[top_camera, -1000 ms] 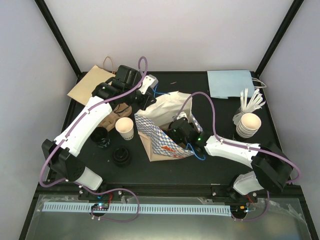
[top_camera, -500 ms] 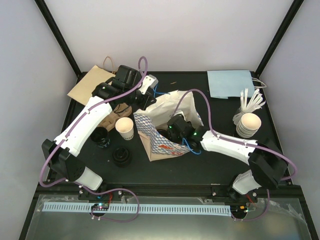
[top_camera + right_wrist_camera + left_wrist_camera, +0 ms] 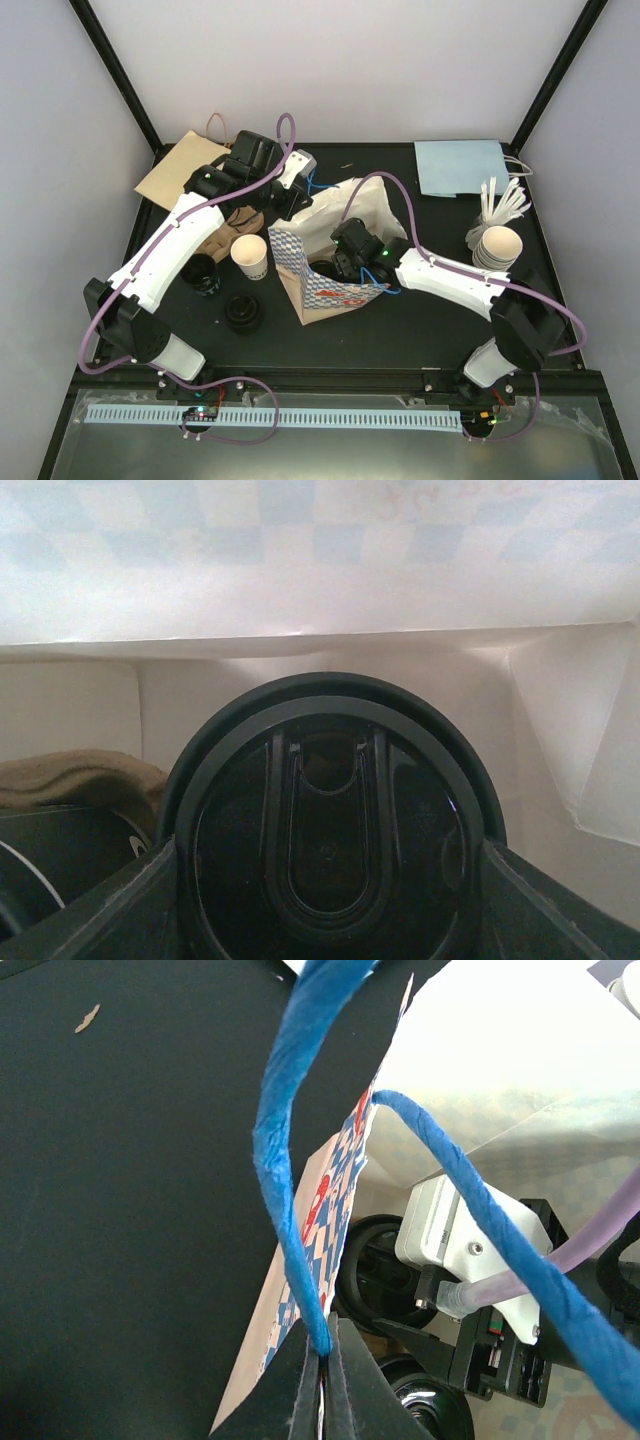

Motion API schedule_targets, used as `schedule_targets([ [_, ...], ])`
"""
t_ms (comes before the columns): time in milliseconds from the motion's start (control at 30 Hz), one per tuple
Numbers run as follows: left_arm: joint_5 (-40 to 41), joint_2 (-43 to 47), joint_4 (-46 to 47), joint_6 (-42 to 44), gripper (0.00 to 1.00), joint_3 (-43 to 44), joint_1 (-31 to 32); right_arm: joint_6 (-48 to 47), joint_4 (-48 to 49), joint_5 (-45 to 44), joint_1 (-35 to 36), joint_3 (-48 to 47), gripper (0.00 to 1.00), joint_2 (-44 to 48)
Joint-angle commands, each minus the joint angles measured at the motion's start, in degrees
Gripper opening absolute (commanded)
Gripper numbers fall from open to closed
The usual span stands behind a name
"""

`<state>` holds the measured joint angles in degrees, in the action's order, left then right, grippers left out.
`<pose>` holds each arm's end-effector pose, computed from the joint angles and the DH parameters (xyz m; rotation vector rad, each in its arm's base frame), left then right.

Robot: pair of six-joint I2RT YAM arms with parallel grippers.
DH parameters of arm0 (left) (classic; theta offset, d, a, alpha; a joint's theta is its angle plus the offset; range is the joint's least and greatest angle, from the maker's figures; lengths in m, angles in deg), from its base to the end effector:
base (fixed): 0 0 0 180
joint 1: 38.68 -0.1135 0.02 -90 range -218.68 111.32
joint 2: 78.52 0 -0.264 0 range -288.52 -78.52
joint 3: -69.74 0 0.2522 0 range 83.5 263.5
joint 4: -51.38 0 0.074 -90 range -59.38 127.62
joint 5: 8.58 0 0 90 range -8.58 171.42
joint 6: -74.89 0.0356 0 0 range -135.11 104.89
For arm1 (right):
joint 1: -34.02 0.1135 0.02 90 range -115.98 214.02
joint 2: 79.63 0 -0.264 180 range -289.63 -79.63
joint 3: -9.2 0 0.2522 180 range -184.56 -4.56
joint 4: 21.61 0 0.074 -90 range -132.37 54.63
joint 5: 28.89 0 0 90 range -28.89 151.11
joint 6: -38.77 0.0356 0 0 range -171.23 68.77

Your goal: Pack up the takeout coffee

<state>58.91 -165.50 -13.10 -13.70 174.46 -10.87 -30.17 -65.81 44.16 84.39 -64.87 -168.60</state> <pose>0.2763 -0.1611 0.3761 0.7911 2.2817 -0.6844 0.2086 0.2356 0.2199 -0.5403 2.4785 0.1023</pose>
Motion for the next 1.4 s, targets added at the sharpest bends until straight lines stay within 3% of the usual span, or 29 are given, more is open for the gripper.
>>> schedule_targets([
  [0,-0.7,0.8,-1.0,0.9,0.01,1.6,-0.4,-1.3,-10.1,6.6,0.2,1.2,0.64,-2.7],
  [333,-0.7,0.9,-1.6,1.5,0.02,2.1,-0.4,-2.0,-13.2,4.3,-0.3,-4.6,0.70,-2.0],
  [467,-0.7,1.0,-2.2,1.7,0.01,2.1,-0.4,-2.3,-13.3,3.7,-0.3,-5.4,0.98,-1.9],
  [500,-0.7,1.0,-2.2,1.7,0.01,2.1,-0.4,-2.3,-13.4,3.4,-0.3,-5.8,1.00,-1.8],
  [1367,-1.2,0.9,-2.0,2.1,0.02,2.6,-0.4,-8.4,-23.3,-1.0,-0.3,-22.4,1.00,7.6],
])
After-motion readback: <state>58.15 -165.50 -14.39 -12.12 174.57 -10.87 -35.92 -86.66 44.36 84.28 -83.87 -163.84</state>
